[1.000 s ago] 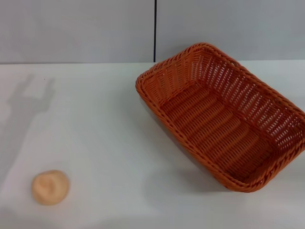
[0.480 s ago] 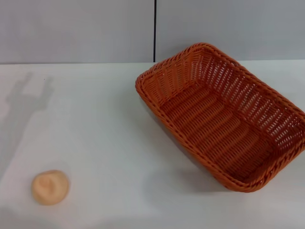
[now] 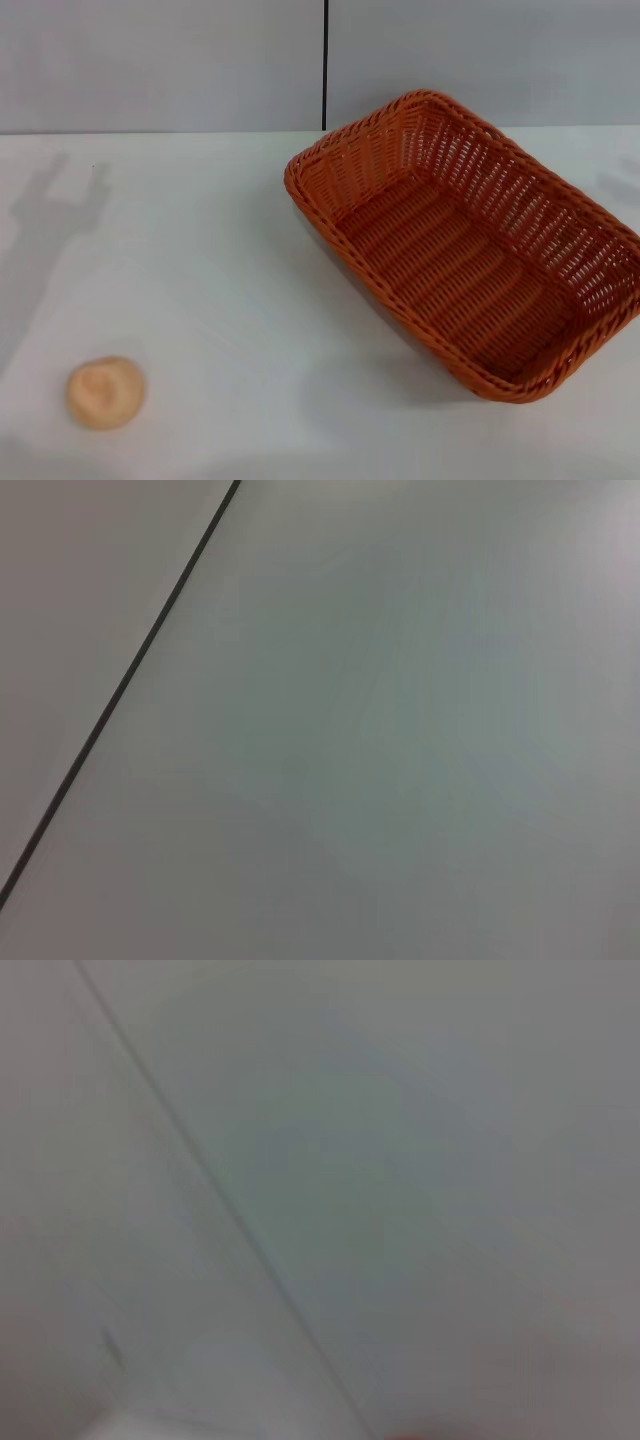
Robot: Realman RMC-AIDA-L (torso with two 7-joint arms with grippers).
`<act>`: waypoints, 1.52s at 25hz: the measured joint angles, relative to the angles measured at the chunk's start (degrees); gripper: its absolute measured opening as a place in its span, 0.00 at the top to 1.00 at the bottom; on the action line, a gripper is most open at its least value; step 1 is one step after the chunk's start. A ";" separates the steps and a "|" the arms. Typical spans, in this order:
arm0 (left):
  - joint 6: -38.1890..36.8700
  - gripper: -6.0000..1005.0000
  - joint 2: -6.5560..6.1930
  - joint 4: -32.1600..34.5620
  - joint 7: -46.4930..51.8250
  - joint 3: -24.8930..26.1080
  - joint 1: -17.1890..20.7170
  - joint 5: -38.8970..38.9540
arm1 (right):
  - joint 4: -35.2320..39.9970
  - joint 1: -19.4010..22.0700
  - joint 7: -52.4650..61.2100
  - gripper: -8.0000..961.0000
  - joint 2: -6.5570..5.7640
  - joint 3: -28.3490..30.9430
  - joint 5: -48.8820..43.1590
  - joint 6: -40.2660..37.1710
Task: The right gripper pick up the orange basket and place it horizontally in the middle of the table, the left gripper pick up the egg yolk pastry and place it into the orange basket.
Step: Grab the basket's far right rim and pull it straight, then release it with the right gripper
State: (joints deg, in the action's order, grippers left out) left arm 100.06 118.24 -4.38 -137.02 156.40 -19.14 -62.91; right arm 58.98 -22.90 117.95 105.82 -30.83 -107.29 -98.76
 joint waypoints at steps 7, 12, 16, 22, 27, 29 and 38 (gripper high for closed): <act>-0.06 0.40 0.07 0.48 -0.06 -0.60 -0.01 -0.11 | 3.36 -10.44 9.62 0.43 -3.19 -2.50 -21.29 -8.70; -0.52 0.40 0.15 0.60 -0.14 -1.20 0.06 -0.12 | 2.87 -14.94 10.04 0.43 -2.46 -3.58 -31.97 -9.16; -0.89 0.40 0.15 0.63 -0.05 -1.31 0.21 -0.11 | 0.22 -17.71 10.03 0.43 -1.45 -7.87 -37.30 -7.46; -1.17 0.40 0.15 0.62 0.05 -1.43 0.30 -0.11 | -1.80 -18.49 10.16 0.44 -0.84 -11.30 -38.21 -4.48; -1.19 0.40 0.15 0.60 0.05 -1.46 0.33 -0.11 | -4.01 -19.04 9.81 0.44 0.16 -13.15 -38.54 -1.78; -1.24 0.40 0.15 0.60 0.06 -1.46 0.33 -0.16 | -4.67 -19.22 9.74 0.44 0.47 -14.58 -38.57 -0.85; -2.04 0.41 0.15 0.60 0.11 -1.45 -0.06 -0.62 | -12.72 -21.38 9.31 0.45 1.07 -18.73 -39.15 5.44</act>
State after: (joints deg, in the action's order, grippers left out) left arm 98.02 118.39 -3.78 -136.92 154.95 -19.20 -63.52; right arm 46.26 -44.28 127.26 106.89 -49.56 -146.43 -93.31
